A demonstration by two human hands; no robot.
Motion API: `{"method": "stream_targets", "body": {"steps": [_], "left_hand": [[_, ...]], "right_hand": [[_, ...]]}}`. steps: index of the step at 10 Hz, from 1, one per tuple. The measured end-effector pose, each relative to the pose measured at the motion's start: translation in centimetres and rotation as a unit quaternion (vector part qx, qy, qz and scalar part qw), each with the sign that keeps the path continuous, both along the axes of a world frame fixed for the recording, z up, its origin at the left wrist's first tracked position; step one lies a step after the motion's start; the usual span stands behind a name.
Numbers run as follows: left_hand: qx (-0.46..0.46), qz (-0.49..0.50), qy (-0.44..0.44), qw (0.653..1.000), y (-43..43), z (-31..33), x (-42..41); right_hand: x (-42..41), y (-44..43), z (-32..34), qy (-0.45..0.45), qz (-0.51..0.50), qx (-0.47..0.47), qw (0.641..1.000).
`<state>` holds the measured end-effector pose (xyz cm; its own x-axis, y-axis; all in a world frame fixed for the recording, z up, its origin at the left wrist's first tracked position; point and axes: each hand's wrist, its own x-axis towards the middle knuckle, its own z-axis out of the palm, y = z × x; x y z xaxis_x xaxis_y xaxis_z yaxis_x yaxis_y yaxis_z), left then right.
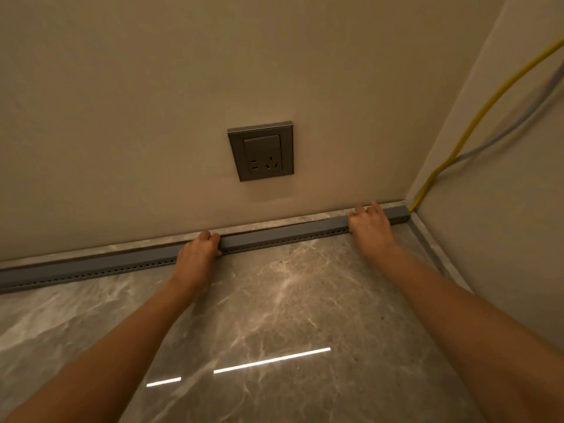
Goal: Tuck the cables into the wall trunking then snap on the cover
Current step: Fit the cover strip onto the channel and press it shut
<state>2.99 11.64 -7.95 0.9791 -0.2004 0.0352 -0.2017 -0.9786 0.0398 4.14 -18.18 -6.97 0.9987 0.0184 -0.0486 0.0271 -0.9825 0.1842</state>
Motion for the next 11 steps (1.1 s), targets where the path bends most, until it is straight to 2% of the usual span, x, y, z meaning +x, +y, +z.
{"method": "stream_targets", "body": {"steps": [1,2,5,7,8,9,10,11], "left_hand": [[0.074,-0.037,-0.024,0.996,0.1,-0.3,-0.2],[0.098,-0.056,-0.04,0.993,0.4,-0.7,-0.1],[0.105,-0.113,-0.089,0.984,0.0,-0.3,0.6],[0.107,-0.071,-0.078,0.989,-0.6,0.3,0.9],[0.074,-0.01,-0.032,0.997,-1.6,0.5,0.5],[0.055,0.05,0.022,0.997,-2.7,1.6,0.1],[-0.042,0.112,0.069,0.99,-3.7,3.2,-1.0],[-0.114,0.148,0.068,0.98,-4.8,5.1,-1.5]], "right_hand": [[-0.1,0.3,0.6,0.008,-0.02,0.006,1.0],[-0.2,0.7,1.2,0.011,-0.039,0.01,0.999],[-0.2,2.1,0.7,0.013,-0.051,-0.028,0.998],[0.3,1.7,0.9,0.037,0.03,-0.117,0.992],[0.0,2.5,0.6,0.045,0.009,-0.121,0.992],[-0.4,3.1,0.3,0.017,-0.05,-0.076,0.996],[-1.9,3.4,1.0,0.019,-0.056,-0.053,0.997],[-2.9,3.8,3.1,0.01,-0.055,-0.001,0.998]]}}
